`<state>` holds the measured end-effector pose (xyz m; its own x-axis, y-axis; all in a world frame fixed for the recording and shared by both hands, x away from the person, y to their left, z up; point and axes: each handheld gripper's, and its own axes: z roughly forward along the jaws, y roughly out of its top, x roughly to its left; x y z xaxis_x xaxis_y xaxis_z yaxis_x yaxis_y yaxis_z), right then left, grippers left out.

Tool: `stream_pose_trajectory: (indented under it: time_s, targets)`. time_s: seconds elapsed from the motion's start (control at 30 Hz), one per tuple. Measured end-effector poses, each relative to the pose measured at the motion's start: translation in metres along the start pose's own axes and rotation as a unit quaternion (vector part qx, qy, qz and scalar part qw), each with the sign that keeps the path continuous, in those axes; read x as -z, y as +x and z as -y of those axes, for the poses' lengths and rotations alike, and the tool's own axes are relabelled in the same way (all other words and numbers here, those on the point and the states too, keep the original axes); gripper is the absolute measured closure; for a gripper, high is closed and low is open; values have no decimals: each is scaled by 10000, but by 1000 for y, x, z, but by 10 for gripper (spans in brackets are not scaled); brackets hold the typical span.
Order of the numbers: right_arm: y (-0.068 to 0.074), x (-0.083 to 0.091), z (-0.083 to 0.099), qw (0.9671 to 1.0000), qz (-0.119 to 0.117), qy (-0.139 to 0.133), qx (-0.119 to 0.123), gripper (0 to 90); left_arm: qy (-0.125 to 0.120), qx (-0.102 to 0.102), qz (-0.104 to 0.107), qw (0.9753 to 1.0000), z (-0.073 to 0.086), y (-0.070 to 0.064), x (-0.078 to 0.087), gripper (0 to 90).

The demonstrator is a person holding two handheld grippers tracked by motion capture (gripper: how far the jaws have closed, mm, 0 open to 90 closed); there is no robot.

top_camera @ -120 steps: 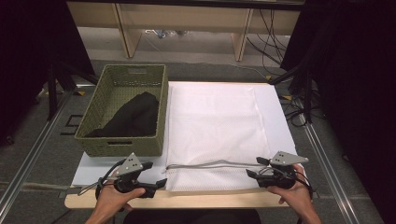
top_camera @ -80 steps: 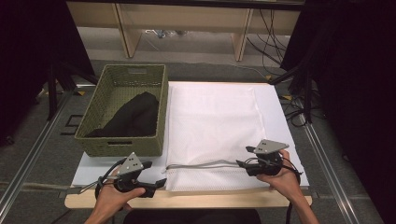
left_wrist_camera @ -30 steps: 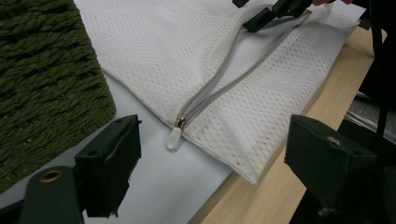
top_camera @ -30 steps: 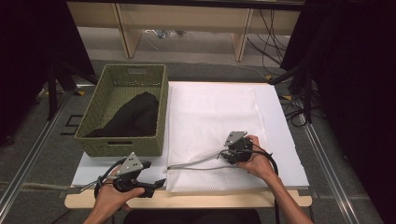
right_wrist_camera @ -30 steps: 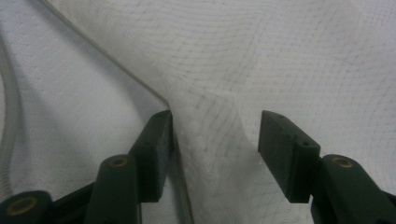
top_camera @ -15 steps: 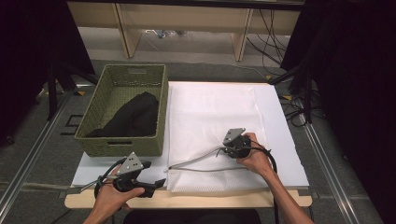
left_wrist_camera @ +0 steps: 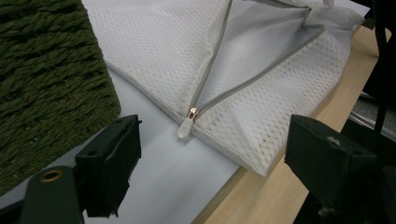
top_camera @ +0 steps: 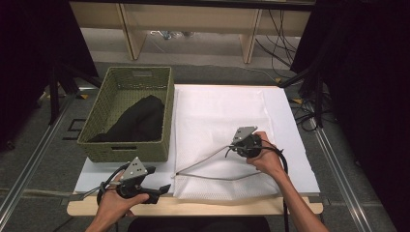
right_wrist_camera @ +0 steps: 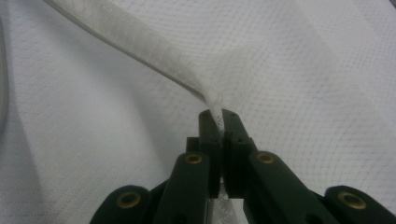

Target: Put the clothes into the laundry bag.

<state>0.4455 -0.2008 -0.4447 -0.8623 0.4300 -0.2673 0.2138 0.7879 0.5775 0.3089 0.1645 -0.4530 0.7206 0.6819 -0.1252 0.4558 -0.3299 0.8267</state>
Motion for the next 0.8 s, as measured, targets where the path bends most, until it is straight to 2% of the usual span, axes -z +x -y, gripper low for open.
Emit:
stream_pose_trajectory:
  time_s: [0.1, 0.2, 0.37, 0.57, 0.6, 0.73, 0.8]
  targets:
    - [-2, 4, 0, 9999, 84, -82, -38, 890, -25, 15, 48, 10000, 0, 0, 1, 183]
    - [-2, 7, -1, 9999, 75, -135, -73, 890, -23, -13, -5, 10000, 0, 0, 1, 184]
    - [-3, 13, -5, 9996, 109, -250, 3, 890, -49, -75, -37, 10000, -1, 2, 2, 184]
    - [-2, 17, -8, 9995, 89, -294, -28, 890, -58, 10, -54, 10000, -2, 1, 1, 184]
    - [-3, 19, -9, 9995, 144, -282, 69, 890, -97, 30, -50, 9999, -2, 0, 1, 184]
    - [-2, 21, -11, 9995, 126, -303, 37, 890, -39, -87, -70, 9999, -3, 1, 2, 184]
    - [-2, 22, -11, 9995, 94, -301, 19, 890, -70, -63, -75, 9999, -3, 1, 2, 184]
